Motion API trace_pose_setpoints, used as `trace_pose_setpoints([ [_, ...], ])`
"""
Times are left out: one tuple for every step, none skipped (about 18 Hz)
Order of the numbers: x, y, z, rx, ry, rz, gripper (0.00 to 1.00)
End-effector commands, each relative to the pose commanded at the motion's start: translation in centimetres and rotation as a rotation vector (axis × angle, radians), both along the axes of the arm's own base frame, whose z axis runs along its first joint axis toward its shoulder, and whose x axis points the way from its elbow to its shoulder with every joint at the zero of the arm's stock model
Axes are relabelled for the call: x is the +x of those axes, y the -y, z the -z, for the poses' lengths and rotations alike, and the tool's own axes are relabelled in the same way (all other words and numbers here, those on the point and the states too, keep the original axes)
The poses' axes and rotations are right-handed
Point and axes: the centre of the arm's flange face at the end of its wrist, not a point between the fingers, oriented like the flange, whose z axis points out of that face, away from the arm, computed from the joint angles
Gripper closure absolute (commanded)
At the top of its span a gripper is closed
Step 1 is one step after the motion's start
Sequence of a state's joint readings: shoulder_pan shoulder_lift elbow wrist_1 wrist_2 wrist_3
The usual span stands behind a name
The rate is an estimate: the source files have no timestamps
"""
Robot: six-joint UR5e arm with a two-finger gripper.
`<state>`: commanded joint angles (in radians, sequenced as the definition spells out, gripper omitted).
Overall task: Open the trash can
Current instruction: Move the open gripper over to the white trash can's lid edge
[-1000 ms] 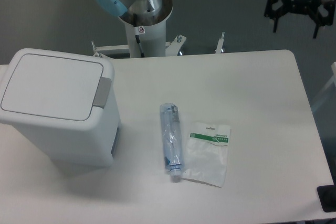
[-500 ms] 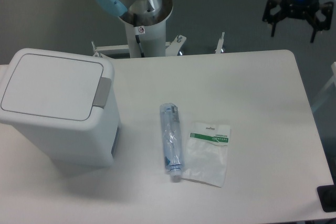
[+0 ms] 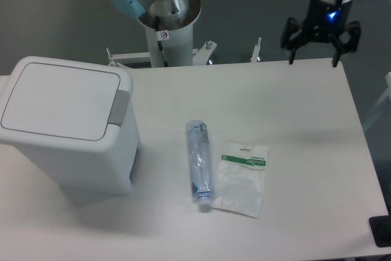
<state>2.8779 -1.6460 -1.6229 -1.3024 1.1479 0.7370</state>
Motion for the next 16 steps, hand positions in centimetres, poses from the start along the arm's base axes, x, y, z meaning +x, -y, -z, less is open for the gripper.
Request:
trace_pose_setpoints([
  [0.6, -1.0, -0.6, 0.033, 0.021, -0.034, 0.00],
  [1.3, -1.7, -1.5, 0.053, 0.027, -0.058, 0.00],
  [2.1, -3.0, -1.8, 0.069, 0.039, -0.065, 0.00],
  [3.1, -4.3, -1.9, 0.082, 0.049, -0.058, 0.00],
  [4.0, -5.5, -1.9, 0.083, 0.056, -0.052, 0.00],
  [4.9, -6.5, -1.8, 0.083, 0.064, -0.045, 0.00],
  [5.7, -7.5, -2.0, 0.089, 0.060, -0.030, 0.00],
  [6.5, -8.5, -2.3, 0.096, 0.054, -0.018, 0.00],
  [7.4, -9.5, -2.2, 0.101, 0.067, -0.012, 0.00],
  [8.3, -10.4, -2.4, 0.112, 0.077, -0.007, 0.00],
  [8.7, -11.0, -2.7, 0.135, 0.081, -0.001, 0.00],
  [9.5, -11.7, -3.0, 0.158, 0.093, 0.009, 0.00],
  [10.5, -12.4, -2.8, 0.170, 0.118, 0.018, 0.00],
  [11.5, -12.8, -3.2, 0.177, 0.119, 0.026, 0.00],
  [12.0, -13.1, -3.6, 0.185, 0.113, 0.032, 0.00],
  [12.4, -13.3, -3.9, 0.189, 0.112, 0.034, 0.00],
])
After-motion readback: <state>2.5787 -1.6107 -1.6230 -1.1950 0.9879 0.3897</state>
